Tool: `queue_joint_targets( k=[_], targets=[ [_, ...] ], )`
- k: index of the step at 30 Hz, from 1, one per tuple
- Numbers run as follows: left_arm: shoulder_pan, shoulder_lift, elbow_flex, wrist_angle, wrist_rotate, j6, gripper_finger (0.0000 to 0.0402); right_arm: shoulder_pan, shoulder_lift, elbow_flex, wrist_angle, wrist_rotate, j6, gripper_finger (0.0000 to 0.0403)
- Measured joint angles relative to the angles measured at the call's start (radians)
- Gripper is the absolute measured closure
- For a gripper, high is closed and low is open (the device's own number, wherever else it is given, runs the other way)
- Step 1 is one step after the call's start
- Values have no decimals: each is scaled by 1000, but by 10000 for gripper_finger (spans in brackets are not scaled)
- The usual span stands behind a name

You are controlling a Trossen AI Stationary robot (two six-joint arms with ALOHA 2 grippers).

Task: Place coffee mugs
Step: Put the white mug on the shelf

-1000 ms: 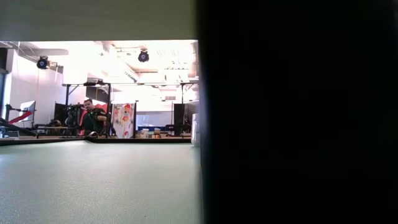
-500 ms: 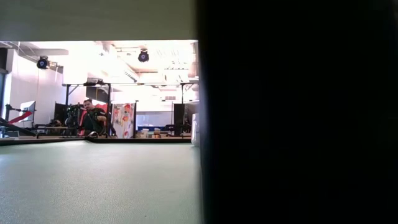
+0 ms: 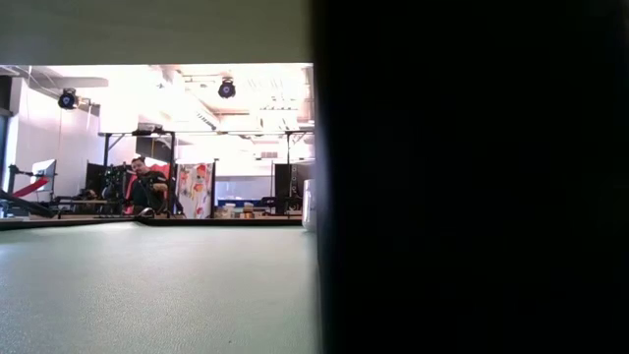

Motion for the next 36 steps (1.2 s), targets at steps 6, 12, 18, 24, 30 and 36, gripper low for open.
queue_joint_targets(
  k=[6, 12, 18, 24, 30, 36],
  targets=[
    [257, 13, -2, 18, 104, 181, 367, 0, 0, 0, 0, 0, 0, 321],
    [512, 31, -2, 78, 119, 245, 367, 0, 0, 0, 0, 0, 0, 321],
    [721, 87, -3, 296, 87, 143, 367, 0, 0, 0, 0, 0, 0, 321],
    [835, 198, -3, 315, 91, 107, 367, 0, 0, 0, 0, 0, 0, 321],
    [888, 323, 22, 314, 28, 60, 367, 0, 0, 0, 0, 0, 0, 321],
    [938, 437, 106, 315, 15, -45, 367, 0, 0, 0, 0, 0, 0, 321]
  ],
)
